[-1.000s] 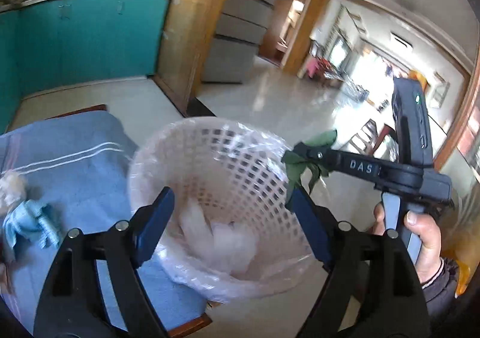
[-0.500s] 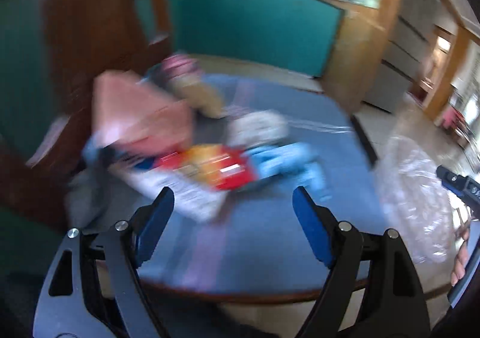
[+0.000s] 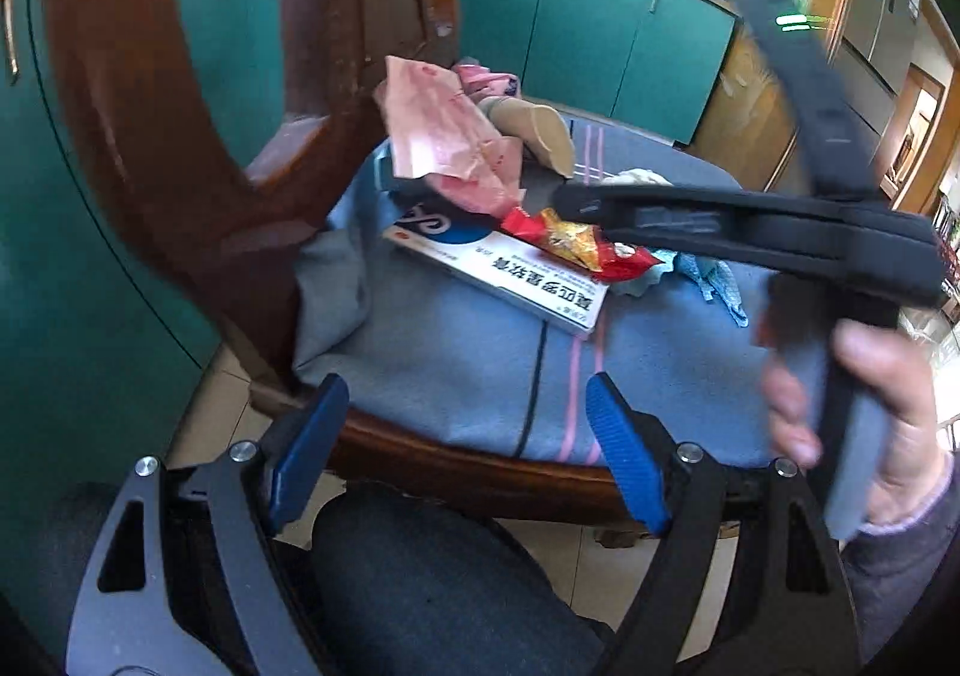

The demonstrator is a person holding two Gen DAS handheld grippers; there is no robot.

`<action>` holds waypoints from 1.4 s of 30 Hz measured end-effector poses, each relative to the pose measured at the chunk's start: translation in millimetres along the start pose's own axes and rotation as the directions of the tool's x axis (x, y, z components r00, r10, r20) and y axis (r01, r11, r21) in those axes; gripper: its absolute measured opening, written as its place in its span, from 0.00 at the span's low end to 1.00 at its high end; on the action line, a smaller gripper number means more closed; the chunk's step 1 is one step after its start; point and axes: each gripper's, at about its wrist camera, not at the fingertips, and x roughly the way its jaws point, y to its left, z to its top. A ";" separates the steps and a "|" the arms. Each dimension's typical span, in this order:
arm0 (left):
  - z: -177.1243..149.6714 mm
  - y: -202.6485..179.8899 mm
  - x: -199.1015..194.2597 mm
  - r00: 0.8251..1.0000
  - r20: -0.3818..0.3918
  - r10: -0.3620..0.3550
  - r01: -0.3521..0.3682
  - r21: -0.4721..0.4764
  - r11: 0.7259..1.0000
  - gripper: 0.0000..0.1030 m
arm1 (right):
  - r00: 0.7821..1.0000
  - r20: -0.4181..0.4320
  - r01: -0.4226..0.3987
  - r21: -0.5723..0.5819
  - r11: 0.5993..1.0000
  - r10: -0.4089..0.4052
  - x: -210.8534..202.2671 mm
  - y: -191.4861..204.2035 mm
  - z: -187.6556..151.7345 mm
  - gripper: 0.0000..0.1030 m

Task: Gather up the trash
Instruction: 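Move both grippers back toward the chair seat, then grasp the red-and-gold snack packet with the right gripper, then lower the left gripper onto the white ointment box and close it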

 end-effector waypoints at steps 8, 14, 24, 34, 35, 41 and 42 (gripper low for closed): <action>-3.2 11.4 0.1 0.999 -0.013 -0.038 0.038 -0.035 0.999 0.79 | 0.997 -0.079 -0.018 0.011 1.000 0.019 23.8 -3.9 -11.1 0.65; -4.0 16.5 1.9 0.997 -0.022 -0.070 0.068 -0.061 0.996 0.79 | 0.996 -0.080 -0.033 0.050 0.998 0.037 8.4 -13.8 -21.2 0.47; -3.9 16.6 10.3 0.996 -0.037 -0.082 0.080 -0.074 0.994 0.80 | 1.000 0.014 0.005 0.084 0.996 -0.006 -44.1 -28.9 -32.3 0.46; 24.9 -2.7 32.3 0.982 -0.051 -0.179 0.170 -0.145 0.975 0.80 | 0.991 0.114 0.046 0.219 0.975 -0.073 -91.2 -75.0 -42.5 0.46; 27.1 -4.0 34.8 0.981 -0.056 -0.183 0.173 -0.153 0.973 0.80 | 0.990 0.114 0.056 0.232 0.971 -0.084 -93.3 -79.6 -44.8 0.46; 42.5 -30.2 63.7 0.970 -0.123 -0.209 0.184 -0.186 0.965 0.84 | 0.989 0.102 0.077 0.285 0.955 -0.110 -101.4 -97.5 -62.0 0.46; 42.0 -34.2 67.8 0.967 -0.139 -0.211 0.184 -0.189 0.965 0.85 | 0.988 0.100 0.079 0.297 0.952 -0.114 -102.7 -101.3 -65.2 0.46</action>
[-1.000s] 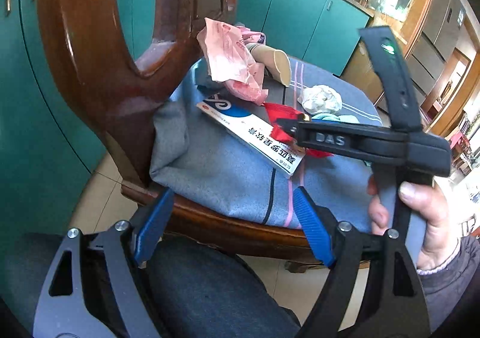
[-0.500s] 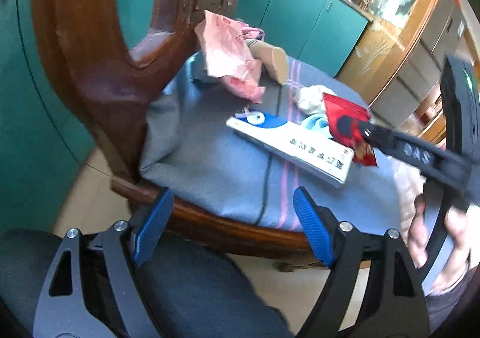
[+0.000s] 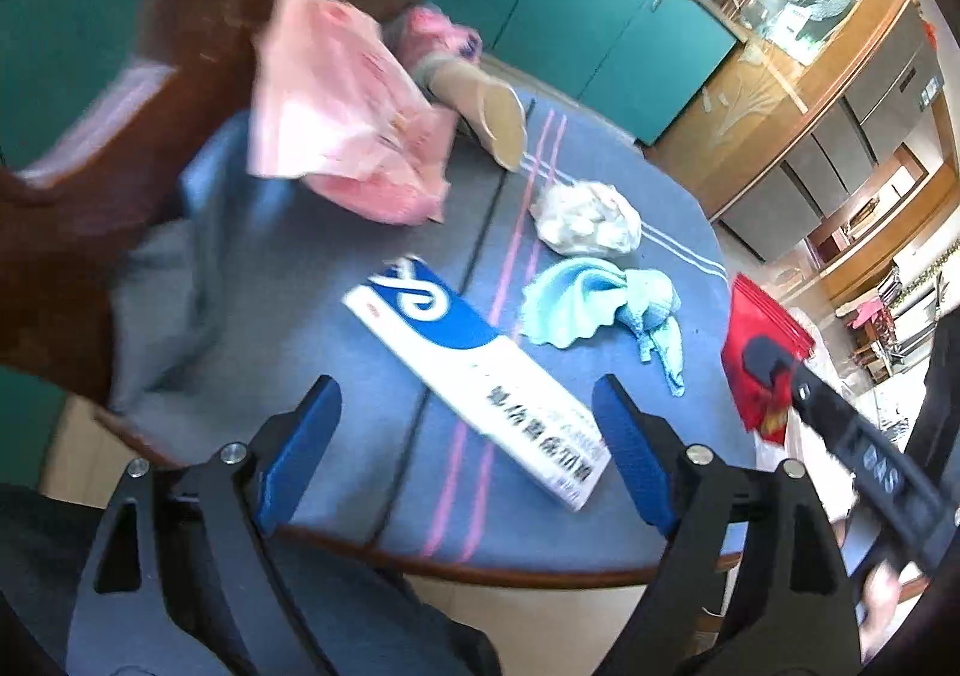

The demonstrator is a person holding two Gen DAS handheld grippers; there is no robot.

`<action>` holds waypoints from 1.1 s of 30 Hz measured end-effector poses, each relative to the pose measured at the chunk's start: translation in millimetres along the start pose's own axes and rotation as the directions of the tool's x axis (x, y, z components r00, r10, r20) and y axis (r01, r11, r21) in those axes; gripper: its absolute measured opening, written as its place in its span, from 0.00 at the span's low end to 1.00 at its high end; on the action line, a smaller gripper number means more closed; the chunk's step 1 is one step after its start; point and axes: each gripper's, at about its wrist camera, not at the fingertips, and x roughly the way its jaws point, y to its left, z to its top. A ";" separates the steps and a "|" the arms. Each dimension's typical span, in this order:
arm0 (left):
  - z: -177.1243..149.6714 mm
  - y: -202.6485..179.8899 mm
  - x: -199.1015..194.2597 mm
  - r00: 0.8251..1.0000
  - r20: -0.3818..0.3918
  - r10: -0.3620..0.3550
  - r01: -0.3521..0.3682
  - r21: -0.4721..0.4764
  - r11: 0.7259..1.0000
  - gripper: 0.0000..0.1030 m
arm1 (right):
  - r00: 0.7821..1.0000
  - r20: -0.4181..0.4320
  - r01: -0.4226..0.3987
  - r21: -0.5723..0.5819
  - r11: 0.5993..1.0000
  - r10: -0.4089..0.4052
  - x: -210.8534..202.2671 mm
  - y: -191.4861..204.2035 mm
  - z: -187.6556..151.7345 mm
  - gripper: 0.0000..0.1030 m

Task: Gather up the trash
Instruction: 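Lower the left gripper onto the white ointment box and close it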

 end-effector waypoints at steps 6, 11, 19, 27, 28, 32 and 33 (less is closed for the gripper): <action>-0.9 -27.7 28.6 0.997 -0.046 0.056 -0.052 0.069 0.996 0.85 | 1.000 0.014 0.027 0.027 0.999 -0.027 -13.6 -17.0 -3.9 0.46; -10.3 -38.6 41.7 0.993 -0.052 0.104 -0.096 0.138 0.986 0.82 | 0.999 0.031 0.040 0.026 0.999 -0.041 -20.3 -20.3 -4.5 0.46; -15.5 -46.1 36.9 0.996 -0.041 0.079 -0.067 0.246 0.967 0.59 | 1.000 0.013 0.027 0.022 0.999 -0.028 -14.2 -18.6 -8.9 0.46; -17.6 -28.4 28.8 0.996 -0.060 0.067 -0.047 0.292 0.955 0.59 | 1.000 0.000 -0.014 0.009 1.000 0.014 -11.0 -6.3 -11.4 0.46; -16.7 -25.5 27.1 0.996 -0.058 0.071 -0.052 0.286 0.957 0.61 | 1.000 -0.004 -0.021 0.010 1.000 0.021 -10.2 -5.4 -11.8 0.46; -16.2 -15.4 21.5 0.995 -0.064 0.073 -0.056 0.242 0.969 0.70 | 1.000 -0.010 -0.021 0.006 1.000 0.021 -7.7 -2.0 -13.3 0.46; -17.7 -14.6 20.7 0.995 -0.065 0.073 -0.055 0.239 0.969 0.70 | 1.000 -0.013 -0.019 0.005 1.000 0.019 -6.6 -1.3 -13.8 0.46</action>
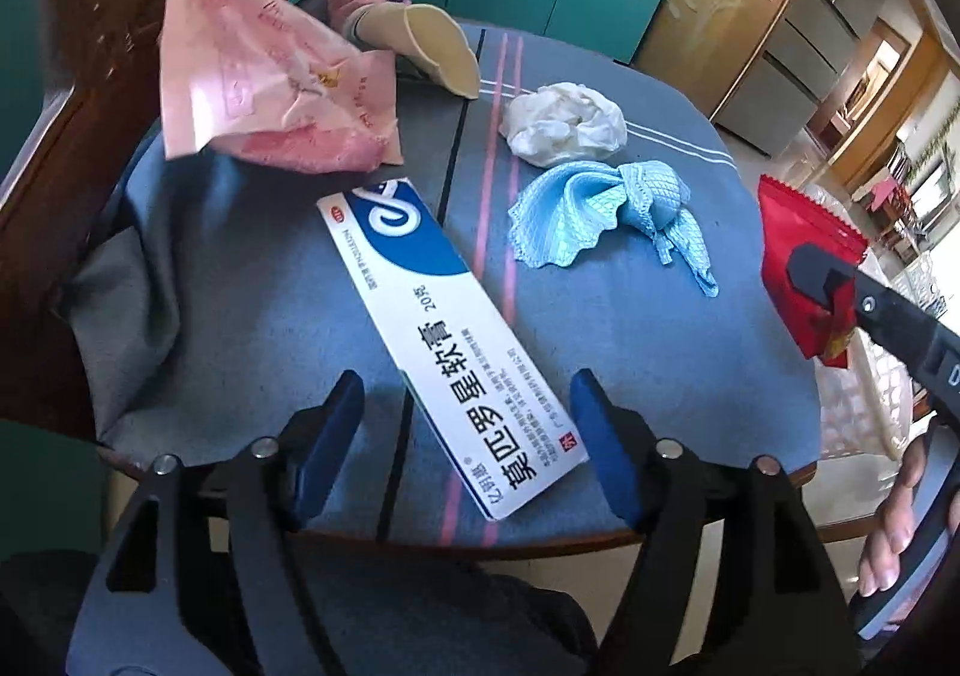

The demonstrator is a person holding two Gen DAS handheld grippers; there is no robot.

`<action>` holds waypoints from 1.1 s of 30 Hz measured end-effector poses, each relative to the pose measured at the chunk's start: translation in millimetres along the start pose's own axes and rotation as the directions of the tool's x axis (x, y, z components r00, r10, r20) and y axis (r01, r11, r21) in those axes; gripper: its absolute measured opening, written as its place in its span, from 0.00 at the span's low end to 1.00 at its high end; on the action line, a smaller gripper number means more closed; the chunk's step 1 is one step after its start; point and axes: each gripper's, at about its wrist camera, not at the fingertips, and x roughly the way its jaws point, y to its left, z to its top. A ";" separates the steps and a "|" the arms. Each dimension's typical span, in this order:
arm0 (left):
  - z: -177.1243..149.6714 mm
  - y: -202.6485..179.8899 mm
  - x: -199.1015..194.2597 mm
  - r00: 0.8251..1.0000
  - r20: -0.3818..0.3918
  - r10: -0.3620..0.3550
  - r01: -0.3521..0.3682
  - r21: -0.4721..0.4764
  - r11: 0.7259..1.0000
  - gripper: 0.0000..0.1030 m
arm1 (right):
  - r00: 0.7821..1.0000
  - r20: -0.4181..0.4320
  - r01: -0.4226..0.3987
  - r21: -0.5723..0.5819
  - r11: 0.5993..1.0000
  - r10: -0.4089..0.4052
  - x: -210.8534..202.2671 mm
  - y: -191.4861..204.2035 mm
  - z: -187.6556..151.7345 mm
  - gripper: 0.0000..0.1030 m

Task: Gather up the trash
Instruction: 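Lower the left gripper onto the white ointment box and close it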

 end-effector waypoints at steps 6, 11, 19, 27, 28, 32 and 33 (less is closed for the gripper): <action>-6.2 -7.8 -1.5 1.000 0.010 0.007 -0.007 0.012 1.000 0.67 | 1.000 -0.013 0.010 -0.005 1.000 -0.010 4.7 3.7 -2.6 0.46; -12.4 -13.4 -5.0 1.000 0.012 0.003 -0.004 0.052 0.999 0.54 | 1.000 -0.017 0.017 -0.015 1.000 -0.017 6.2 7.3 -4.6 0.46; -11.8 -6.1 -7.9 0.999 0.012 0.035 -0.035 0.047 0.998 0.57 | 0.999 -0.034 0.028 -0.018 0.999 -0.029 11.7 10.0 -8.0 0.46; -10.9 8.7 -14.7 0.997 0.017 0.076 -0.076 -0.009 0.997 0.68 | 0.999 -0.044 0.032 -0.014 0.999 -0.033 15.2 9.1 -10.1 0.47; -11.2 8.9 -14.8 0.997 0.016 0.079 -0.079 -0.012 0.997 0.70 | 0.998 -0.046 0.031 -0.014 0.999 -0.031 15.8 9.1 -10.5 0.47; -12.9 7.9 -11.8 0.996 0.007 0.085 -0.085 -0.018 0.996 0.75 | 0.998 -0.046 0.038 -0.026 0.999 -0.039 16.8 11.7 -10.8 0.47; -13.9 7.4 -11.1 0.996 0.006 0.086 -0.086 -0.017 0.996 0.75 | 0.998 -0.046 0.039 -0.026 0.999 -0.040 17.0 12.0 -10.9 0.47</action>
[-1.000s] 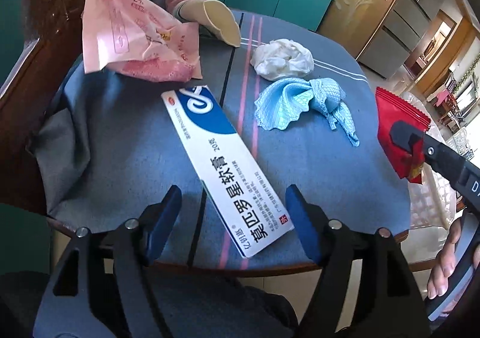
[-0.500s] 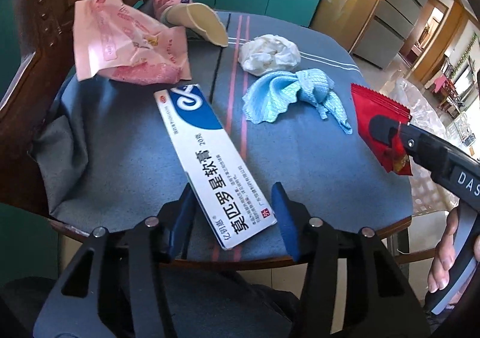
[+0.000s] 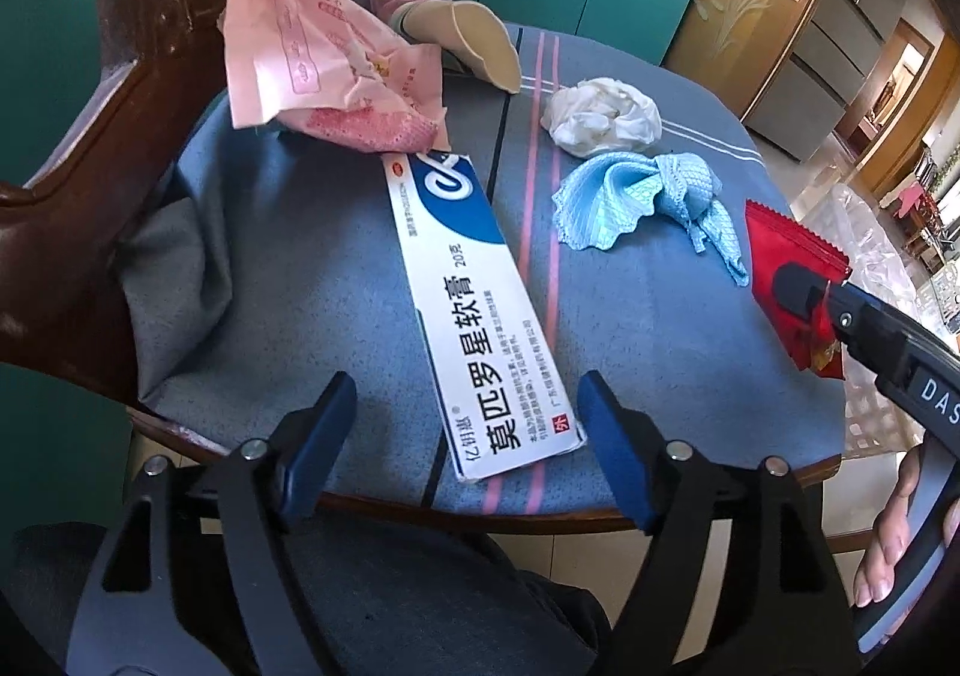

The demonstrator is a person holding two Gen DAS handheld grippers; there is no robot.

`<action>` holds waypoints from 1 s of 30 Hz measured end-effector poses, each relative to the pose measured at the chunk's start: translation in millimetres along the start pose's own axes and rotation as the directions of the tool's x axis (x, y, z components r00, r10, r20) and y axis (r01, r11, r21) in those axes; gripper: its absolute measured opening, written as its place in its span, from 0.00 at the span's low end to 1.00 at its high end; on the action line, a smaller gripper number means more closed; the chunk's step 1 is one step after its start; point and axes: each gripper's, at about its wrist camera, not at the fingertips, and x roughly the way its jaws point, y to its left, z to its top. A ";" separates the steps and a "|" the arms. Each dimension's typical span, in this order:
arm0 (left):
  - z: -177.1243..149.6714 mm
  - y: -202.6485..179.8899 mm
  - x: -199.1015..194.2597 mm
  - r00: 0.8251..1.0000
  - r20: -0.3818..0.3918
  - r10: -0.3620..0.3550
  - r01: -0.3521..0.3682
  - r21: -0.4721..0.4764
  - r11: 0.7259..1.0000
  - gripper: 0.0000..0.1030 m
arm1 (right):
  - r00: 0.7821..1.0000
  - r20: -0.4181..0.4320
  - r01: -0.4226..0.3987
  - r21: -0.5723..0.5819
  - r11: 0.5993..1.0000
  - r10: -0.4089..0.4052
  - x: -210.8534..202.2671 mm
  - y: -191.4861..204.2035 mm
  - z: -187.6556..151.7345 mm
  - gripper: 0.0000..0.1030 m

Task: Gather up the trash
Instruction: 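Lower the left gripper onto the white ointment box and close it, then lift the ointment box with the left gripper while the right gripper lifts the snack packet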

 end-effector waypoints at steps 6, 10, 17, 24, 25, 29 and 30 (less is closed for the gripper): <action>-3.6 -7.3 2.7 1.000 0.003 0.004 -0.004 0.040 0.999 0.64 | 1.000 -0.005 0.009 0.001 1.000 -0.009 2.6 -0.9 -0.9 0.47; -4.5 -11.0 4.0 1.000 -0.001 -0.001 0.001 0.070 0.998 0.54 | 1.000 -0.007 0.008 0.002 1.000 -0.008 3.6 -0.7 -1.2 0.47; -5.9 -18.1 4.8 1.000 0.002 -0.002 0.002 0.099 0.995 0.48 | 1.000 -0.007 0.009 0.004 1.000 -0.009 3.7 -0.8 -1.5 0.46; -3.0 -14.3 5.8 1.000 0.000 -0.010 0.010 0.067 0.998 0.53 | 1.000 -0.006 0.013 0.001 1.000 -0.013 4.5 0.1 -1.9 0.47; -2.8 -13.5 5.8 1.000 0.000 -0.013 0.013 0.061 0.998 0.54 | 1.000 -0.006 0.013 0.001 1.000 -0.013 4.6 0.2 -2.0 0.47; -2.1 -10.4 5.9 1.000 0.000 -0.019 0.019 0.043 0.999 0.58 | 1.000 -0.003 0.020 -0.001 1.000 -0.020 4.8 0.3 -2.3 0.47; -2.2 -9.9 5.6 1.000 0.000 -0.021 0.021 0.040 0.999 0.58 | 1.000 -0.002 0.022 -0.002 1.000 -0.022 5.0 0.3 -2.3 0.47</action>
